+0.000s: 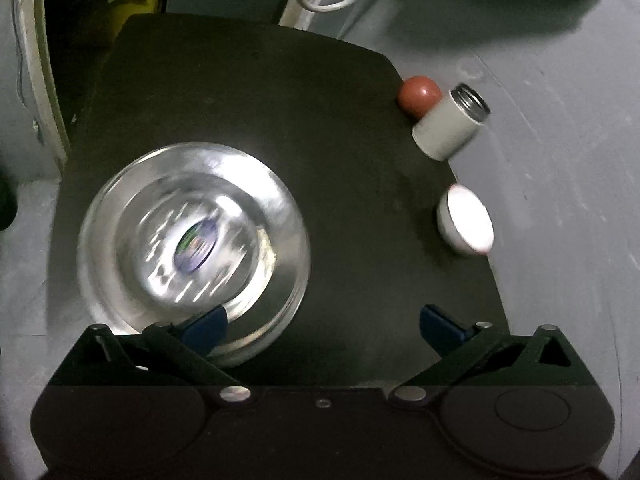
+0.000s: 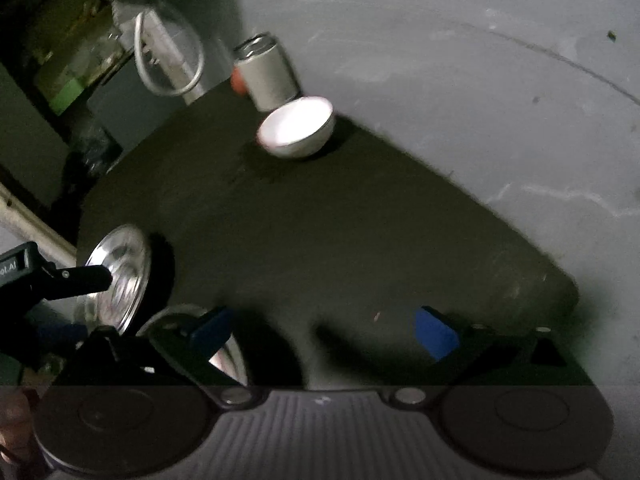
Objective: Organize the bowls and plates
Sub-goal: 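Move the left gripper to the second white bowl by the thermos and grasp its rim, then lift the second white bowl with the left gripper toward the steel bowl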
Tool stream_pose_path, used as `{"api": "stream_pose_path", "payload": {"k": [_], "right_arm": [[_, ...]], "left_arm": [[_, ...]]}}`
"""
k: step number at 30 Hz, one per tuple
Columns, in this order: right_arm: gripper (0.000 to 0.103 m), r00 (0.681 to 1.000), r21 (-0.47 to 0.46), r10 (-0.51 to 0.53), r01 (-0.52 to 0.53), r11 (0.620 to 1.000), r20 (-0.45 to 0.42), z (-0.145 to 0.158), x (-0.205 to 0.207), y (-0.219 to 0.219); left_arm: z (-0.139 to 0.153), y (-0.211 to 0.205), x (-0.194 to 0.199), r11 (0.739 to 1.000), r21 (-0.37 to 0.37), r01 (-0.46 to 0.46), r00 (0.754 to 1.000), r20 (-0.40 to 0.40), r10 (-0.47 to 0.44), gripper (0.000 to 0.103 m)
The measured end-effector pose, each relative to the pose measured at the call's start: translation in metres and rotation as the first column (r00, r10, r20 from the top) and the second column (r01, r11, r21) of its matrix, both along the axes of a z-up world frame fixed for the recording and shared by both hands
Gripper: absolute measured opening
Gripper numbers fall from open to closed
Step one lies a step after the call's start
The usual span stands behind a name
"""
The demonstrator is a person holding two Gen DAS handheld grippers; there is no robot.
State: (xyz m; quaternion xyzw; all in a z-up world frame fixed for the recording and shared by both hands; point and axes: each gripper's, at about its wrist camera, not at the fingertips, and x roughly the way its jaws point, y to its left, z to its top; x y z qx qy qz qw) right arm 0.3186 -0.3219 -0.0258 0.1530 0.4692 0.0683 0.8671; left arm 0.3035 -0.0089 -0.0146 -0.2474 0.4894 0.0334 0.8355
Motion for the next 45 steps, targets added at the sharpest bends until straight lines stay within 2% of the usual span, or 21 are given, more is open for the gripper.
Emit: {"api": "stream_pose_path", "payload": {"k": [3,5,12,15,18,22,24,26,28,29,32,35,37,39,45], "right_arm": [[0.102,0.999,0.007,-0.036,0.036,0.999,0.018,-0.003,0.014,-0.012],[0.102,0.997,0.022,-0.068,0.067,0.997,0.021,-0.006,0.026,-0.020],[0.102,0.987,0.142,-0.142,0.130,0.981,0.072,-0.025,0.067,-0.034],[0.102,0.984,0.142,-0.142,0.126,0.982,0.110,-0.026,0.078,-0.027],[0.101,0.985,0.099,-0.108,0.095,0.991,0.133,-0.028,0.093,-0.018],[0.097,0.980,0.089,-0.103,0.089,0.992,0.173,-0.028,0.106,-0.013],[0.092,0.980,0.099,-0.112,0.096,0.990,0.166,-0.030,0.114,-0.013],[0.091,0.980,0.114,-0.122,0.105,0.988,0.154,-0.033,0.120,-0.014],[0.085,0.982,0.122,-0.124,0.107,0.987,0.141,-0.038,0.130,-0.011],[0.082,0.981,0.123,-0.131,0.114,0.986,0.142,-0.038,0.132,-0.011],[0.078,0.979,0.118,-0.135,0.117,0.986,0.155,-0.038,0.140,-0.008],[0.069,0.978,0.133,-0.144,0.124,0.983,0.154,-0.040,0.149,-0.006],[0.067,0.978,0.140,-0.144,0.123,0.983,0.148,-0.041,0.156,-0.006],[0.065,0.980,0.153,-0.142,0.120,0.981,0.141,-0.042,0.160,-0.006],[0.043,0.985,0.139,-0.123,0.106,0.985,0.122,-0.047,0.167,0.000]], "left_arm": [[-0.003,-0.013,0.030,1.000,0.012,0.015,1.000,0.011,-0.015,0.102],[-0.005,-0.026,0.048,0.999,0.045,0.030,0.999,0.028,-0.032,0.102],[-0.015,-0.062,0.109,0.979,0.156,0.129,0.989,0.049,-0.138,0.102],[-0.020,-0.073,0.133,0.967,0.174,0.187,0.978,0.063,-0.201,0.102],[-0.025,-0.081,0.152,0.952,0.195,0.234,0.966,0.067,-0.251,0.102],[-0.030,-0.092,0.173,0.921,0.229,0.314,0.939,0.067,-0.337,0.102],[-0.033,-0.099,0.179,0.894,0.242,0.377,0.913,0.069,-0.403,0.099],[-0.036,-0.108,0.182,0.857,0.284,0.431,0.883,0.065,-0.466,0.097],[-0.038,-0.113,0.183,0.828,0.309,0.468,0.861,0.052,-0.506,0.087],[-0.040,-0.115,0.184,0.823,0.309,0.477,0.857,0.044,-0.513,0.085],[-0.042,-0.116,0.187,0.832,0.278,0.480,0.860,0.037,-0.508,0.079],[-0.045,-0.119,0.193,0.831,0.267,0.489,0.859,0.017,-0.511,0.067],[-0.048,-0.123,0.196,0.827,0.263,0.498,0.858,-0.006,-0.514,0.048],[-0.051,-0.124,0.197,0.830,0.244,0.502,0.858,-0.023,-0.513,0.040],[-0.055,-0.122,0.197,0.851,0.179,0.494,0.867,-0.028,-0.498,0.025]]}}
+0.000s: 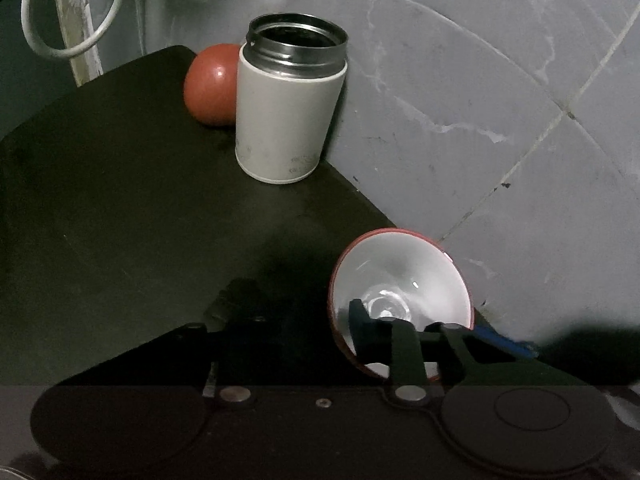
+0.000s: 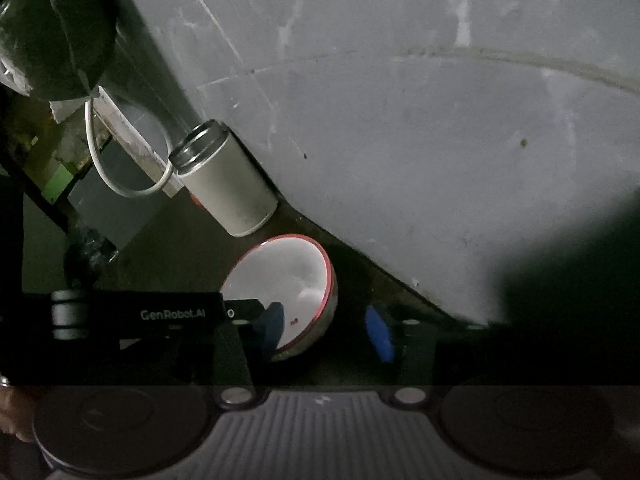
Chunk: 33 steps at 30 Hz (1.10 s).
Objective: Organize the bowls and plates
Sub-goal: 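Lift the second white bowl with the left gripper toward the steel bowl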
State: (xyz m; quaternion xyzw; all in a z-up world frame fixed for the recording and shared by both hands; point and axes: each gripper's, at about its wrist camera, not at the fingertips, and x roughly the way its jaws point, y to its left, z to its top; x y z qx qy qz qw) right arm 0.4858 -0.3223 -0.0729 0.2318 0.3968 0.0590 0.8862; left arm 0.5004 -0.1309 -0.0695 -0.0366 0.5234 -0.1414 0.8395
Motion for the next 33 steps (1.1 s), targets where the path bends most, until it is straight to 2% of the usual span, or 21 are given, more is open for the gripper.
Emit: {"api": "stream_pose_path", "payload": {"k": [3,4,6,11,15,20,25,33], "right_arm": [[0.037,1.000,0.004,0.011,-0.011,1.000,-0.002,-0.002,0.002,0.001],[0.035,1.000,0.012,0.014,-0.014,1.000,-0.004,-0.002,0.003,0.001],[0.028,1.000,0.019,0.028,-0.028,0.999,-0.002,-0.004,0.004,0.002],[0.025,0.999,0.017,0.053,-0.053,0.998,-0.002,-0.002,0.003,0.005],[0.024,0.996,0.019,0.084,-0.083,0.996,-0.015,0.001,-0.006,0.005],[0.023,0.992,0.003,0.125,-0.125,0.992,0.016,0.015,-0.028,0.006],[0.023,0.985,0.007,0.165,-0.165,0.986,0.053,0.035,-0.054,0.007],[0.023,0.968,-0.015,0.224,-0.224,0.974,0.115,0.072,-0.105,0.018]], "left_arm": [[0.001,-0.002,0.000,1.000,-0.017,0.003,1.000,-0.005,-0.003,0.011],[0.001,-0.005,-0.002,1.000,-0.016,0.000,1.000,-0.004,0.000,0.010],[0.001,-0.004,-0.002,1.000,-0.019,-0.015,1.000,-0.011,0.015,0.010],[0.002,0.005,-0.014,0.995,-0.048,-0.091,0.995,-0.056,0.088,0.009],[0.010,0.010,-0.036,0.990,-0.069,-0.120,0.992,-0.035,0.118,0.009],[0.030,0.021,-0.066,0.984,-0.107,-0.140,0.990,0.003,0.142,0.009],[0.059,0.034,-0.101,0.977,-0.150,-0.154,0.985,0.053,0.163,0.009],[0.091,0.054,-0.161,0.969,-0.196,-0.152,0.979,0.108,0.176,0.009]]}}
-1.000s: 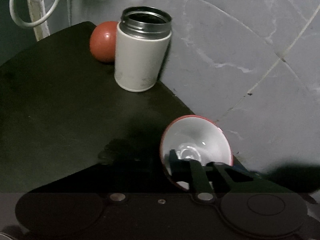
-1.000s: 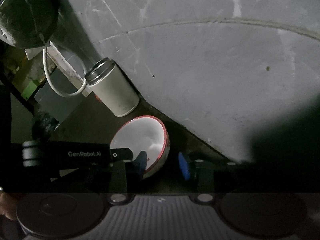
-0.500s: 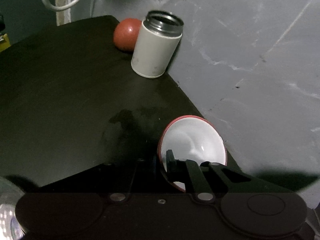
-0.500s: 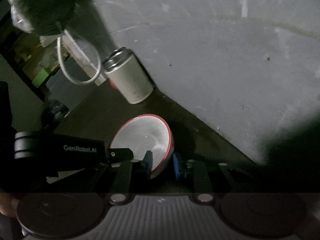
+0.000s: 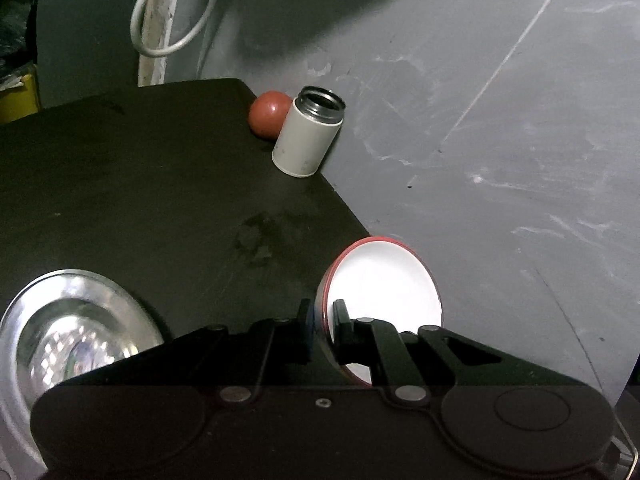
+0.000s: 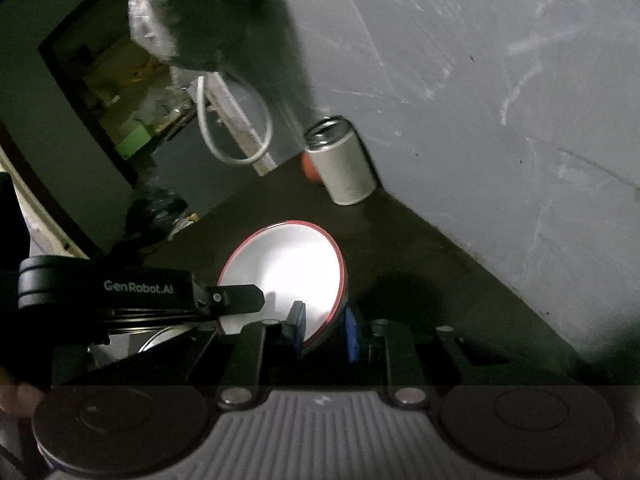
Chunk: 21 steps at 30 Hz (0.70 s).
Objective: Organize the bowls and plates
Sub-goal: 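Lift the second white bowl with the left gripper toward the steel bowl, then lower the second white bowl into the stacked bowls with the left gripper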
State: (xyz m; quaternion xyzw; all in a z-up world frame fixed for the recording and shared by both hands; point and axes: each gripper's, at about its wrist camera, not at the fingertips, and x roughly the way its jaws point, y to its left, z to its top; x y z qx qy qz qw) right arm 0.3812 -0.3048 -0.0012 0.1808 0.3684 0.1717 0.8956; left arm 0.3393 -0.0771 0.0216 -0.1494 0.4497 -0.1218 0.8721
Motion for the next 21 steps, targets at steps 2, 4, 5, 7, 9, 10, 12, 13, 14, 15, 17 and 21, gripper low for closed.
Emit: {"api": "stream_pose_path", "payload": {"k": [2,4,5,7,9,10,12,13,14,15,17,21], "right_arm": [[0.023,1.000,-0.004,0.013,-0.013,1.000,0.013,0.008,-0.013,0.002],[0.023,1.000,-0.008,0.024,-0.024,1.000,0.020,0.014,-0.024,0.005],[0.023,0.999,-0.011,0.030,-0.030,0.999,0.024,0.017,-0.031,0.006],[0.023,0.999,-0.023,0.044,-0.043,0.999,0.027,0.021,-0.042,0.010],[0.023,0.998,-0.032,0.057,-0.056,0.998,0.026,0.024,-0.052,0.013],[0.023,0.997,-0.036,0.066,-0.064,0.997,0.027,0.025,-0.057,0.014],[0.023,0.997,-0.047,0.078,-0.076,0.996,0.022,0.027,-0.066,0.017],[0.023,0.996,-0.051,0.082,-0.081,0.995,0.020,0.026,-0.070,0.019],[0.023,0.996,-0.058,0.089,-0.088,0.994,0.017,0.027,-0.075,0.020],[0.023,0.996,-0.062,0.093,-0.092,0.994,0.015,0.026,-0.079,0.022],[0.023,0.995,-0.070,0.104,-0.103,0.992,0.010,0.025,-0.087,0.024],[0.023,0.992,-0.093,0.129,-0.129,0.987,-0.008,0.024,-0.101,0.030]], "left_arm": [[0.004,0.005,-0.014,1.000,-0.011,-0.003,1.000,0.007,0.003,0.009],[0.006,0.009,-0.025,1.000,-0.020,-0.004,1.000,0.009,0.005,0.009],[0.007,0.011,-0.032,1.000,-0.025,-0.005,1.000,0.009,0.005,0.009],[0.008,0.016,-0.043,0.999,-0.040,-0.011,1.000,0.008,0.011,0.009],[0.007,0.020,-0.053,0.999,-0.051,-0.016,1.000,0.002,0.016,0.009],[0.007,0.022,-0.057,0.998,-0.053,-0.017,1.000,0.000,0.017,0.010],[0.007,0.025,-0.068,0.998,-0.056,-0.017,1.000,-0.003,0.017,0.010],[0.007,0.027,-0.073,0.998,-0.059,-0.018,1.000,-0.005,0.018,0.010],[0.006,0.028,-0.077,0.998,-0.060,-0.018,1.000,-0.007,0.018,0.010],[0.006,0.029,-0.080,0.998,-0.062,-0.019,1.000,-0.010,0.018,0.010],[0.004,0.032,-0.088,0.998,-0.062,-0.018,1.000,-0.015,0.017,0.010],[-0.002,0.033,-0.100,0.998,-0.055,-0.011,1.000,-0.030,0.009,0.010]]}}
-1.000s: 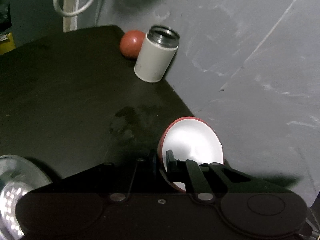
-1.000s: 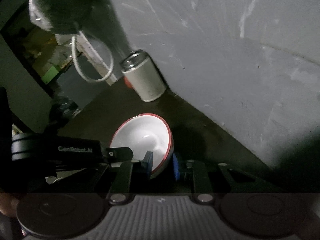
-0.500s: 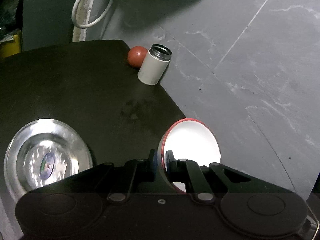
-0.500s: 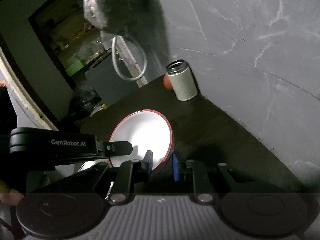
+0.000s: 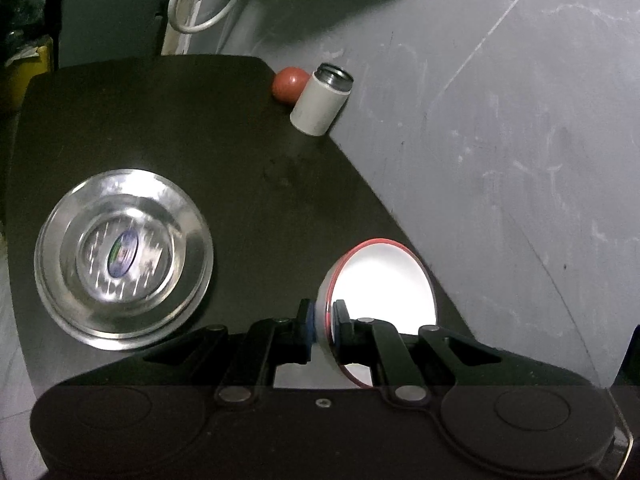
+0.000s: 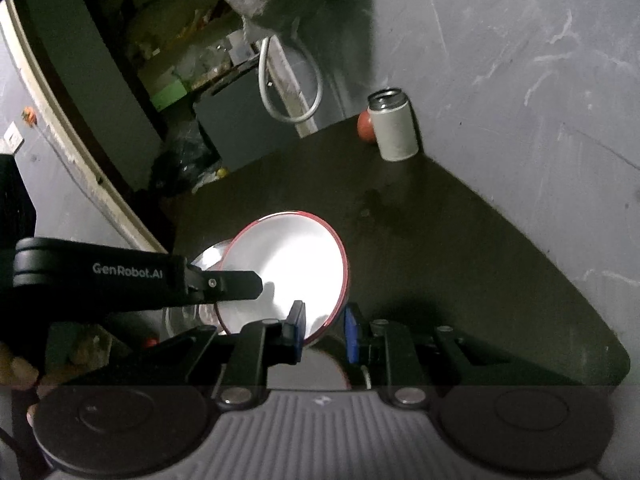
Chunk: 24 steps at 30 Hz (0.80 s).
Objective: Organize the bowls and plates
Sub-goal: 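Lower the second white bowl into the stacked bowls with the left gripper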
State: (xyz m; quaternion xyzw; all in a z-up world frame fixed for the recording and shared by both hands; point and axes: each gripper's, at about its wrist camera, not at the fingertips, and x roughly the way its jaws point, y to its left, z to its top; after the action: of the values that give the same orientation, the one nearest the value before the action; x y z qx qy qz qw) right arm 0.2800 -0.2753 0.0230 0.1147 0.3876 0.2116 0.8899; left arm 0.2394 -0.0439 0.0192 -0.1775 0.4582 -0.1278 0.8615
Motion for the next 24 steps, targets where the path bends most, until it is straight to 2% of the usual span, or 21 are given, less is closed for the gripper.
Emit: {"api": "stream_pose_path", "payload": {"k": [13,24], "right_arm": [[0.023,0.996,-0.042,0.039,-0.043,0.998,-0.082,-0.012,-0.025,0.004],[0.023,0.990,-0.055,0.065,-0.072,0.996,-0.129,-0.020,-0.028,0.005]], "left_arm": [[-0.016,0.003,-0.021,1.000,0.007,0.010,0.998,-0.062,-0.010,0.011],[-0.027,0.002,-0.027,1.000,0.024,0.004,0.994,-0.108,-0.002,0.011]]}}
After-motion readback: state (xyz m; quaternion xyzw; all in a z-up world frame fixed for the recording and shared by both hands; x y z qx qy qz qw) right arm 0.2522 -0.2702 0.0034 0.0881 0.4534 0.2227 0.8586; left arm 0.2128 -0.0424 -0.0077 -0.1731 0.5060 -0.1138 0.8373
